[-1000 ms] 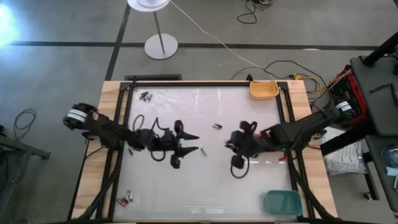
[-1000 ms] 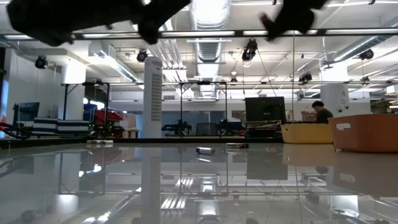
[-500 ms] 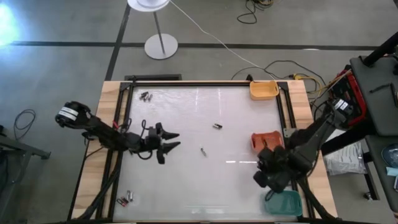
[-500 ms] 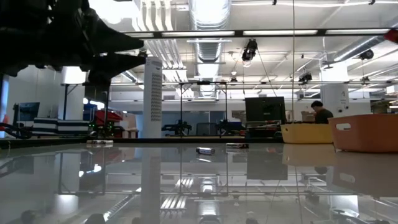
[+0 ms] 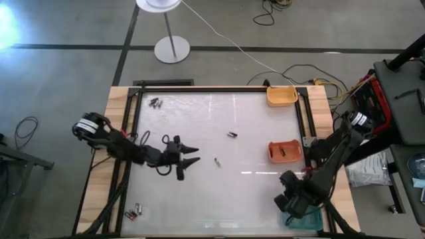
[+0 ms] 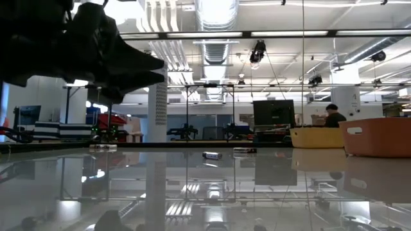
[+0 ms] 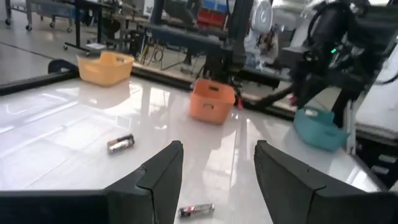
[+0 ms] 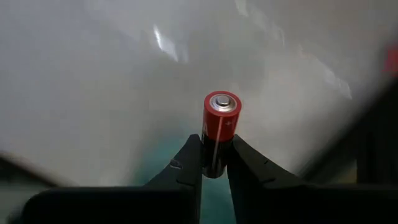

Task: Sort batteries
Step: Put the black-red battery into the orange bin

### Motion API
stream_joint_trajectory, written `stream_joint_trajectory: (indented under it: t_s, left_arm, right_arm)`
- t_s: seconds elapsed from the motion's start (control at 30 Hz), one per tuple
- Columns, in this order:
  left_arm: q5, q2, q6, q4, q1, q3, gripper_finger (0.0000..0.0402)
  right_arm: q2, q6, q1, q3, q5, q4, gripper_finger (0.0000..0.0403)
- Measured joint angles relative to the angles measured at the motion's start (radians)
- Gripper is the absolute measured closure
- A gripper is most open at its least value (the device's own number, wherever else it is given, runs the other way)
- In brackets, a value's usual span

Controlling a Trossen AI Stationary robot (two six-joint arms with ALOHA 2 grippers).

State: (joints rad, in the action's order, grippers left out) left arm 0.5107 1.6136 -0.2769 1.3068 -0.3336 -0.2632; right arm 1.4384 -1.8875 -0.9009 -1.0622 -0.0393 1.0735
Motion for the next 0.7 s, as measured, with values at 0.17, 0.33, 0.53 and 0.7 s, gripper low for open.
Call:
stream_joint_trajectory:
  t_s: [0.17,0.33,0.53,0.7]
  left_arm:
    - [-0.003,0.037,0.005,0.001,0.000,-0.014,0.0223]
    - [-0.003,0.037,0.027,0.028,0.001,-0.022,0.0223]
    - [-0.014,0.011,0.165,0.195,-0.002,-0.039,0.0223]
    - [-0.093,-0.037,0.244,0.240,-0.007,-0.038,0.0223]
  right_arm:
    - [-0.001,-0.007,-0.027,-0.048,-0.085,0.001,0.0360]
    - [-0.022,-0.078,-0.078,-0.083,-0.061,-0.052,0.0360]
    - [0.097,-0.193,-0.168,-0.013,-0.118,-0.290,0.0360]
    - [0.231,-0.222,-0.178,-0.006,-0.175,-0.305,0.0360]
